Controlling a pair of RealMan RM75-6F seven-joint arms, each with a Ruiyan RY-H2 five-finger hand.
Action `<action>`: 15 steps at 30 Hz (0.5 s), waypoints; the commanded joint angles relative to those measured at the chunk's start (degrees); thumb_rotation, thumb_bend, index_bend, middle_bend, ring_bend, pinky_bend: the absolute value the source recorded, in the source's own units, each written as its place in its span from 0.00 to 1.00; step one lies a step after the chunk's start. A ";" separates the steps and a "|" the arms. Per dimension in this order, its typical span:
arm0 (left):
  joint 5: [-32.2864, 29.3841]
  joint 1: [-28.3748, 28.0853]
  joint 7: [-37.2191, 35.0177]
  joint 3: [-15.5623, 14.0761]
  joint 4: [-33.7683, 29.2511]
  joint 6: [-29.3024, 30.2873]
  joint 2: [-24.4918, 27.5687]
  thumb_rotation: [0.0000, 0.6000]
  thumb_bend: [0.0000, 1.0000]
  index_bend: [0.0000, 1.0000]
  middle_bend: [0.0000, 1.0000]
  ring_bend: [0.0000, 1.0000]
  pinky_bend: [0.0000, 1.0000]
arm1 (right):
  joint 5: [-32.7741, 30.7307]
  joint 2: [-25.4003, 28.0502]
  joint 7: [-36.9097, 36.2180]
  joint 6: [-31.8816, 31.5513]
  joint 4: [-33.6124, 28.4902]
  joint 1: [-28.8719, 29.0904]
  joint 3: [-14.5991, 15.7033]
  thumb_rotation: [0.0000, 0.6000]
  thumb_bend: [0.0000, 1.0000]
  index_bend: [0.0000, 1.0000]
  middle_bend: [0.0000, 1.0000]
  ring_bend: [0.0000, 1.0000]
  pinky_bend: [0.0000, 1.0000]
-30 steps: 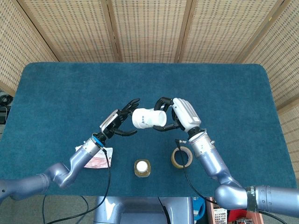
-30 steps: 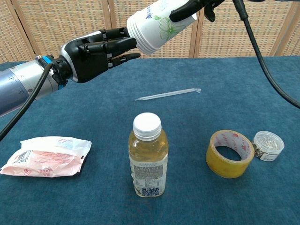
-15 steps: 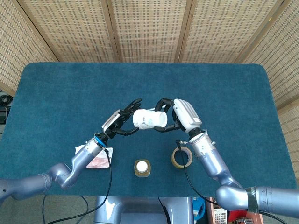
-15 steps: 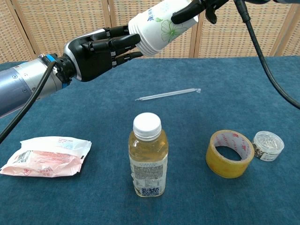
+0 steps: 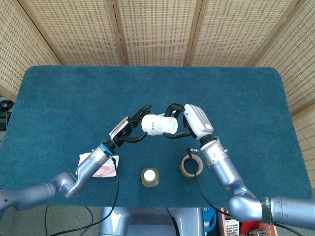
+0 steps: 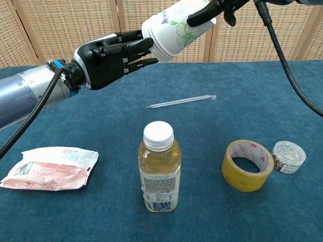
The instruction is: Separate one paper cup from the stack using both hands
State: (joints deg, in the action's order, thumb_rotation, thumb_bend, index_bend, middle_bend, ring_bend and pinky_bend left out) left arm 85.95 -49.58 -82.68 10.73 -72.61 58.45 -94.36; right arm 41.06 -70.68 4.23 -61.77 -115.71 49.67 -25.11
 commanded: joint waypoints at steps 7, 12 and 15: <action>-0.80 0.10 0.28 0.40 0.03 -0.27 -0.23 1.00 0.45 0.63 0.00 0.00 0.00 | 0.30 0.15 -0.08 -0.02 -0.24 -0.26 0.26 1.00 0.24 0.75 0.66 0.52 0.75; -1.56 0.27 0.99 0.83 -0.16 -0.47 -0.21 1.00 0.45 0.66 0.00 0.00 0.00 | 0.46 0.35 0.01 -0.15 -0.59 -0.32 0.23 1.00 0.25 0.75 0.66 0.52 0.74; -1.82 0.24 1.14 1.01 -0.34 -0.80 -0.21 1.00 0.45 0.68 0.00 0.00 0.00 | 0.51 0.34 0.10 -0.19 -0.75 -0.32 0.31 1.00 0.25 0.75 0.66 0.52 0.74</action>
State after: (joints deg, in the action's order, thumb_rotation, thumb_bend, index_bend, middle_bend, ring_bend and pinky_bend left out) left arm 84.17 -49.34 -81.57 11.71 -72.92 57.70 -94.57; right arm 41.57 -70.34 4.33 -61.96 -116.44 49.35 -24.81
